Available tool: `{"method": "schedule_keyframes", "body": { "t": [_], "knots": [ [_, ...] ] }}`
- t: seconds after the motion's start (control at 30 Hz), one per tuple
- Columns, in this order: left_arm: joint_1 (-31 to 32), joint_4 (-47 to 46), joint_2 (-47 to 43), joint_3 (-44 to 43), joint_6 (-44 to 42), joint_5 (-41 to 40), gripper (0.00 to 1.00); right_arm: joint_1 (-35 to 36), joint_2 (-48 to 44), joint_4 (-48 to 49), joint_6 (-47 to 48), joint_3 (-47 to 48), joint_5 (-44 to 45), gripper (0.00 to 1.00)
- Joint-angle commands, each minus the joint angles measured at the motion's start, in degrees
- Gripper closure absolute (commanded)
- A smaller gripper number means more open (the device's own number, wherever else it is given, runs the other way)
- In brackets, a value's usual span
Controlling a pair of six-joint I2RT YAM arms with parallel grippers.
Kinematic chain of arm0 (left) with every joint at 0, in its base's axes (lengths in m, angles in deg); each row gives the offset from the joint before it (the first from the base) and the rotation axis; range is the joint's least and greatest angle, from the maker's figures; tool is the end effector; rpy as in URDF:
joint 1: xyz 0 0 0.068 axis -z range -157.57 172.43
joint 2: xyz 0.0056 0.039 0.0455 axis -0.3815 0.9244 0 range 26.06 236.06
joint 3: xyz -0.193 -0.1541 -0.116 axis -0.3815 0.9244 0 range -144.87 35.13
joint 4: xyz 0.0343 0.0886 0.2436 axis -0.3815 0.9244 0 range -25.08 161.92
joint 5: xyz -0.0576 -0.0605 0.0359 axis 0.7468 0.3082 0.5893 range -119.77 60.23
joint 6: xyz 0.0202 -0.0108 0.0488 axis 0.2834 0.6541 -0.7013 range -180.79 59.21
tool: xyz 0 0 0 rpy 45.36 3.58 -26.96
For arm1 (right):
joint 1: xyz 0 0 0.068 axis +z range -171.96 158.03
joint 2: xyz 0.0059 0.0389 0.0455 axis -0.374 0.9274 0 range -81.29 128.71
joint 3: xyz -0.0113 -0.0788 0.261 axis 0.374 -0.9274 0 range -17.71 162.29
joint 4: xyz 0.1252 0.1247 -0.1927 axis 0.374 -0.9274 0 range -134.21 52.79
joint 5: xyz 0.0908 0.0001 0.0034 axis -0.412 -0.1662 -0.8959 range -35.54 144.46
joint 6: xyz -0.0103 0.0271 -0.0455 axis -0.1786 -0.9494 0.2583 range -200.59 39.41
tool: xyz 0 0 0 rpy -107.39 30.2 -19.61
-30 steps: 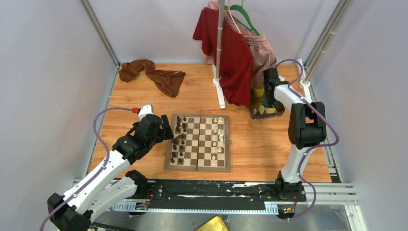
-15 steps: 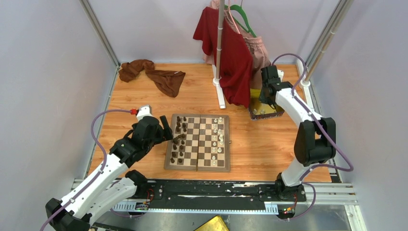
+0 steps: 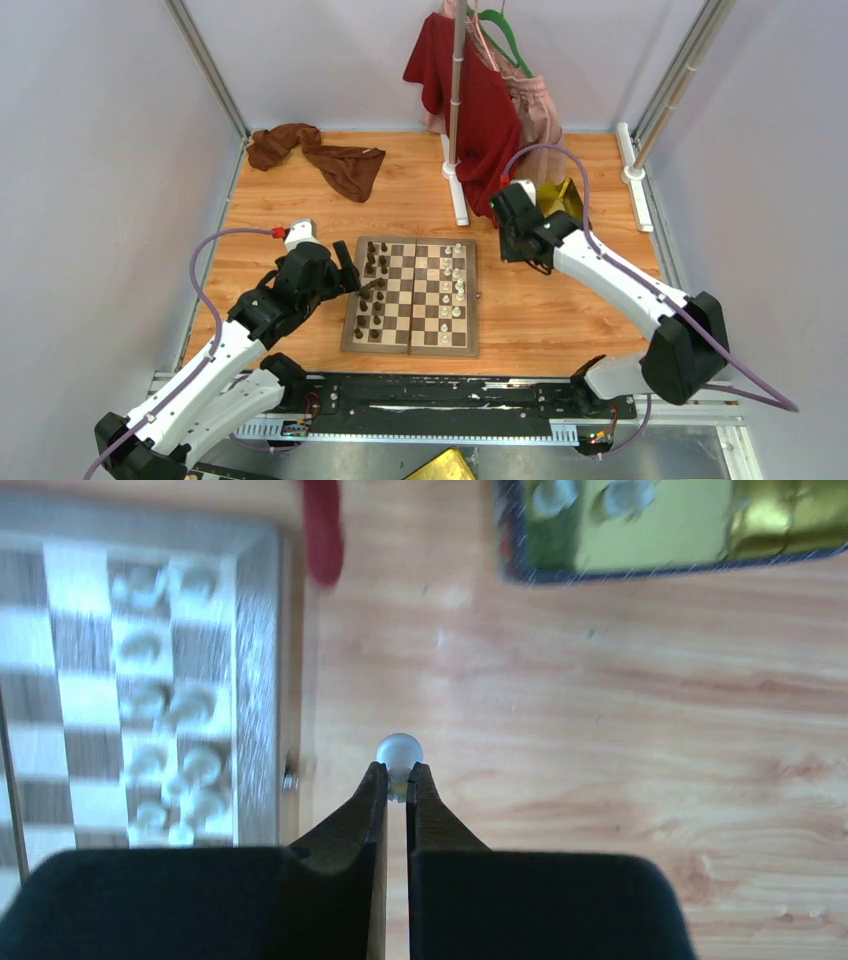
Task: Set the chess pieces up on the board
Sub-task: Place the chess piece on the chessboard.
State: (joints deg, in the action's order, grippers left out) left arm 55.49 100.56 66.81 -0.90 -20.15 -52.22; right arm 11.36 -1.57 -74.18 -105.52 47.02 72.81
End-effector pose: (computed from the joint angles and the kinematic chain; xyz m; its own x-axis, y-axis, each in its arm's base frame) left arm 0.1336 -0.0708 0.2563 -0.5814 -0.3397 -0.7393 -0.1558 0.9384 -0.3086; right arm 0.2498 0.1507 0.2830 -0.7483 -0.0133 -0.6632 -0.0485 0.9982 0.0347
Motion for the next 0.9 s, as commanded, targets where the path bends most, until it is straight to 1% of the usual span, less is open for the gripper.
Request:
{"method": "schedule_keyframes", "body": {
  "t": [0.0, 0.13, 0.27, 0.43, 0.57, 0.87],
  "knots": [
    [-0.39, -1.78, -0.44, 0.43, -0.74, 0.07, 0.0, 6.75, -5.73, -5.25, -2.45, -4.44, 0.79, 1.0],
    [-0.37, -2.68, 0.13, 0.61, -0.74, 0.39, 0.0, 14.79, -7.3, -7.23, -3.19, -6.45, -0.81, 1.0],
    [-0.36, -3.27, 1.37, 0.35, -0.91, 0.79, 0.0, 23.54, -6.46, -8.08, -3.88, -6.68, -0.46, 1.0],
    [-0.37, -3.53, 1.65, 0.11, -0.91, 1.09, 0.0, 31.38, -4.14, -8.72, -5.75, -5.91, 0.63, 1.0],
    [-0.36, -3.08, 1.21, 0.11, -0.96, 1.1, 0.0, 34.96, -2.78, -7.94, -6.11, -6.11, 1.07, 1.0],
    [-0.36, -1.71, 0.15, 0.49, -1.62, 0.57, 0.0, 37.04, -1.2, -2.69, -5.15, -8.0, -2.05, 1.0]
  ]
}}
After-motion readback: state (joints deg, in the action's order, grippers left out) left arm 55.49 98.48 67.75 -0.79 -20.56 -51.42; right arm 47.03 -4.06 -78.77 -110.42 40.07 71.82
